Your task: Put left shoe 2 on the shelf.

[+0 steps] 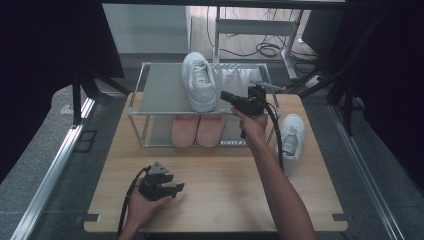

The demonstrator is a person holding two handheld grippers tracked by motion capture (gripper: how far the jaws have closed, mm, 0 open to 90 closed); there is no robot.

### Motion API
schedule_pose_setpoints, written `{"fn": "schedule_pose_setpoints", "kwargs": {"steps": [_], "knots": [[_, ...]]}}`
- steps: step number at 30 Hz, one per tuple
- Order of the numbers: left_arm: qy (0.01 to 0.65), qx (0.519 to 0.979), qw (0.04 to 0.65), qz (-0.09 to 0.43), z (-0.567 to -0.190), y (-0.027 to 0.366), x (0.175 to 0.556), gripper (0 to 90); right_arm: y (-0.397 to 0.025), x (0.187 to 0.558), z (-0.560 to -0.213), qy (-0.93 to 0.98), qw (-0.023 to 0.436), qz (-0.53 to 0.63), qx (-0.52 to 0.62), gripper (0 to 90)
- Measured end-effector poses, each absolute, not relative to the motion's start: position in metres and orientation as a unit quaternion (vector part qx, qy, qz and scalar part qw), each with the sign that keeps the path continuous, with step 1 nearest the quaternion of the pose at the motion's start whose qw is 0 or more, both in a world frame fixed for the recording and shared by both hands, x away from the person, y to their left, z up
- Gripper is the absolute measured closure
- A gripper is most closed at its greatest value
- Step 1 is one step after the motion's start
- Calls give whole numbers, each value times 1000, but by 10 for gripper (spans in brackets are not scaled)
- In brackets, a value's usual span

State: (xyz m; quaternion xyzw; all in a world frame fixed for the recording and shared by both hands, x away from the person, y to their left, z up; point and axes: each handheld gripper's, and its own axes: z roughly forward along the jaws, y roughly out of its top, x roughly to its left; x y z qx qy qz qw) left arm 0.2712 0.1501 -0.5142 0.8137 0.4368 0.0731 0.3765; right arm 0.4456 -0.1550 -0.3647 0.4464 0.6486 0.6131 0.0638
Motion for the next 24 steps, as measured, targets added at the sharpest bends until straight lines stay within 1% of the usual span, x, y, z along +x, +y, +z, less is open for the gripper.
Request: {"fn": "schedule_pose_setpoints", "kwargs": {"steps": [20,24], "knots": [[437,814,375,73,-515,151,271,429,-140,445,-376,659,43,608,440,892],[438,813,376,74,-515,151,271,429,-139,444,-376,660,46,608,439,895]]}}
